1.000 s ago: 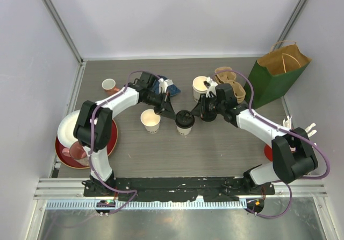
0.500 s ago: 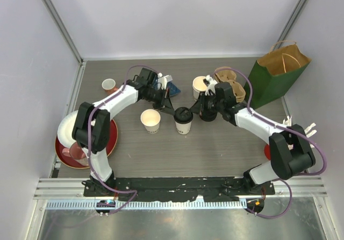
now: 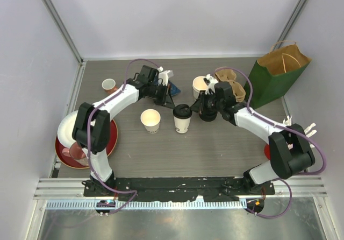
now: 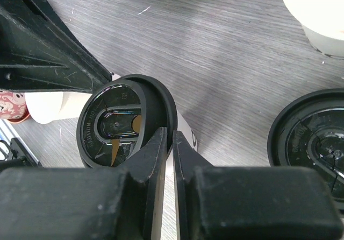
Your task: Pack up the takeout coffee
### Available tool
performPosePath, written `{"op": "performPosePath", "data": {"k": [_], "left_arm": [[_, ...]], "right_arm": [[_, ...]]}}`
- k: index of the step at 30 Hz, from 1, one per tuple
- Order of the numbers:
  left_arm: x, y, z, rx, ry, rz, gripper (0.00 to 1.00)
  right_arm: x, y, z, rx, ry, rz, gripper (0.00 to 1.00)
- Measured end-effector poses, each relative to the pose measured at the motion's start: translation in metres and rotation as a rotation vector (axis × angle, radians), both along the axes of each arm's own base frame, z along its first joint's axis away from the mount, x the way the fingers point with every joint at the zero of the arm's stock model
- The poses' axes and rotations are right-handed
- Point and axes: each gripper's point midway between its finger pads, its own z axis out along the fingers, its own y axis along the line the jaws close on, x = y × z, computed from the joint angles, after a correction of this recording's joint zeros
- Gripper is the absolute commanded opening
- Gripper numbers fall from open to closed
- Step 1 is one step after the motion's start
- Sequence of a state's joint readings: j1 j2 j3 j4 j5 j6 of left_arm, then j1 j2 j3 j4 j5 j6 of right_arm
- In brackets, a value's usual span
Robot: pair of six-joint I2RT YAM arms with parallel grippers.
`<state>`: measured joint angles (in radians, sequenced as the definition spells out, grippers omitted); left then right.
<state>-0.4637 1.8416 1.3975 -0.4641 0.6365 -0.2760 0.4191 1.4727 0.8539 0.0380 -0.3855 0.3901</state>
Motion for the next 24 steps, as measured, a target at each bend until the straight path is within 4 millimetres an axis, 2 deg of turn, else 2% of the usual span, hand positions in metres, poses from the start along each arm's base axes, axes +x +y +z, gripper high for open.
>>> {"op": "performPosePath", "data": {"k": [5,10,13,21,24], "left_arm": [[-0.009,-0.001,0.002,-0.003,-0.012,-0.026,0.01],[-0.018,-0.001,0.002,0.002,-0.014,-0.054,0.09],[-0.021,-0.001,0.002,0.006,-0.011,-0.063,0.15],[-0.021,0.007,0.0,0.036,-0.014,-0.056,0.21],[-0.018,0.013,0.0,0.051,-0.02,-0.043,0.23]], "right_arm": [[-0.014,-0.001,0.001,-0.004,0.005,0.019,0.16],[-0.028,-0.002,0.003,-0.016,0.017,0.047,0.18],[-0.031,-0.003,0.002,-0.023,0.021,0.053,0.2],[-0.037,-0.009,0.003,-0.078,0.026,0.064,0.32],[-0.036,-0.013,0.003,-0.103,0.021,0.056,0.33]]}}
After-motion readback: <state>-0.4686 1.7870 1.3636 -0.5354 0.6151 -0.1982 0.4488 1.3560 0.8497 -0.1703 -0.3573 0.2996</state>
